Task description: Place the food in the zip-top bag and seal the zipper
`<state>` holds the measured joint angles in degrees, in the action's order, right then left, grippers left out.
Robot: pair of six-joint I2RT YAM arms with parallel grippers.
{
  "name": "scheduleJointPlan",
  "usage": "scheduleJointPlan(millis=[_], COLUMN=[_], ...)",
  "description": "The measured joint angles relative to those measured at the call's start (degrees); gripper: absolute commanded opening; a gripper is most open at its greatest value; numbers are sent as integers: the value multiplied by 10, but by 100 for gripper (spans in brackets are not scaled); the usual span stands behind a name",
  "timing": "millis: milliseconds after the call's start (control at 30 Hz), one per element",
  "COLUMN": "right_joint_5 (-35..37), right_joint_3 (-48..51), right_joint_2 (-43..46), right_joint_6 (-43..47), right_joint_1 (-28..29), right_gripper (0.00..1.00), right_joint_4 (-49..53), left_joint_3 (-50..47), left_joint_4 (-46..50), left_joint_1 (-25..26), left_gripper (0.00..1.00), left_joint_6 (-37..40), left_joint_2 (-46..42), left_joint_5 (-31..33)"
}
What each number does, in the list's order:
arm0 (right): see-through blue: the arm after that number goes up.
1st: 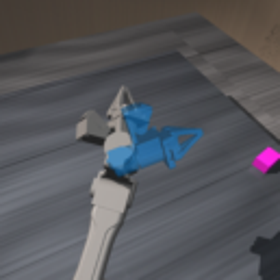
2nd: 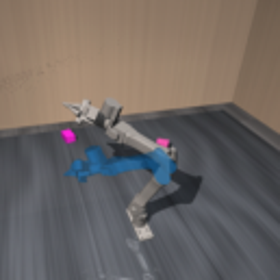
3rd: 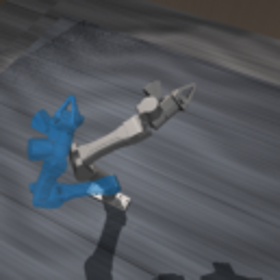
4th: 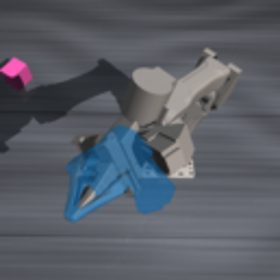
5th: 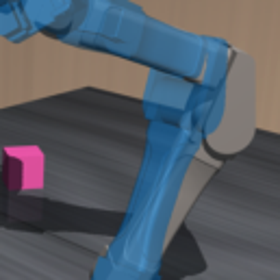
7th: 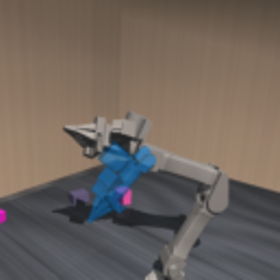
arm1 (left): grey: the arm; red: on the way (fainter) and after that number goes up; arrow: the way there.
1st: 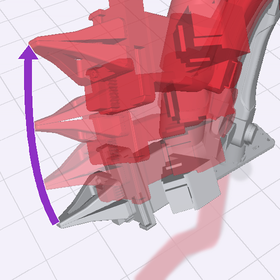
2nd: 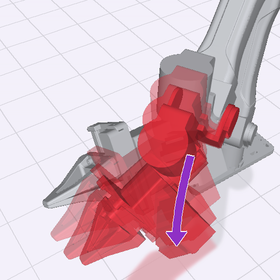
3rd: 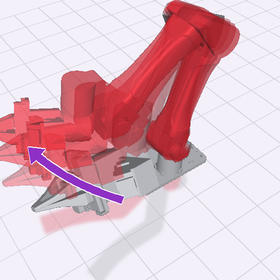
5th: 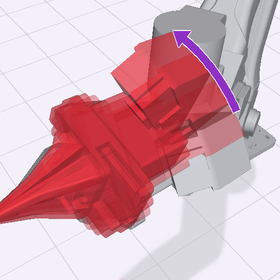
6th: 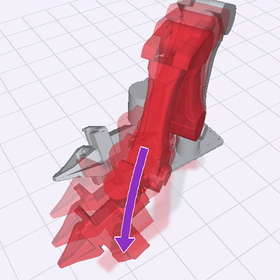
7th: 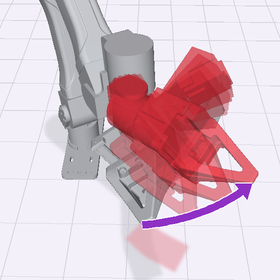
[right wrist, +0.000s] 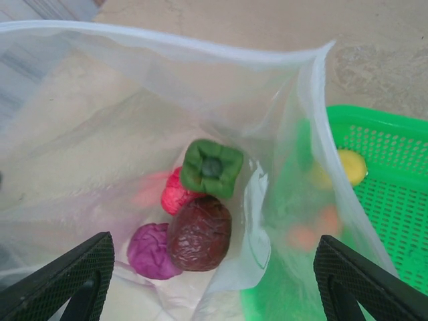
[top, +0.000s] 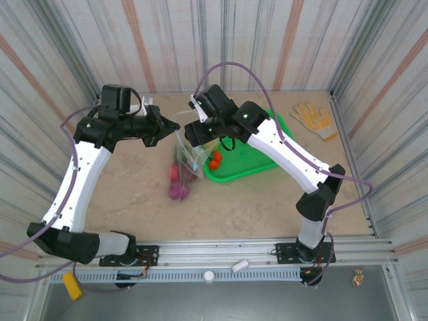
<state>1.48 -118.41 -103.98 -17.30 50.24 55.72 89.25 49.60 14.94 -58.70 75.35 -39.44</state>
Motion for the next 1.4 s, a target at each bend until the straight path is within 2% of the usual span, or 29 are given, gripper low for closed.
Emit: scheduleJointPlan(millis=[267,433,633,767,900,1167,1400], right_joint_5=[-63,-102,-83,-48,-11,3,2], right_joint_3=[6,74,166,229,247,267,238], right_joint_2=[72,160,193,171,121,25,-76], right_joint_6=[0,-16,-53,-62,-60,-60,-46], right_joint_1=[-21,-78,-162,-214,-232,-290,-292], right_gripper=[78,75,73,69,67,65,64], right_joint_4=[-45,-113,-143,-133,-124,-141,-152], left_joint_3=[-20,-30,-27,-4,4,4,0], left_joint_4=[-2,-2,2,17,22,28,28], left_joint_1=[0,-3,-19,-25,-28,-33,-33], left_gripper=[0,0,0,0,0,0,0], left_joint_6=[5,11,18,29,36,47,50], left_joint_2=[0,0,-5,-5,-7,-7,-7], left_joint_5=[0,0,1,5,5,5,5])
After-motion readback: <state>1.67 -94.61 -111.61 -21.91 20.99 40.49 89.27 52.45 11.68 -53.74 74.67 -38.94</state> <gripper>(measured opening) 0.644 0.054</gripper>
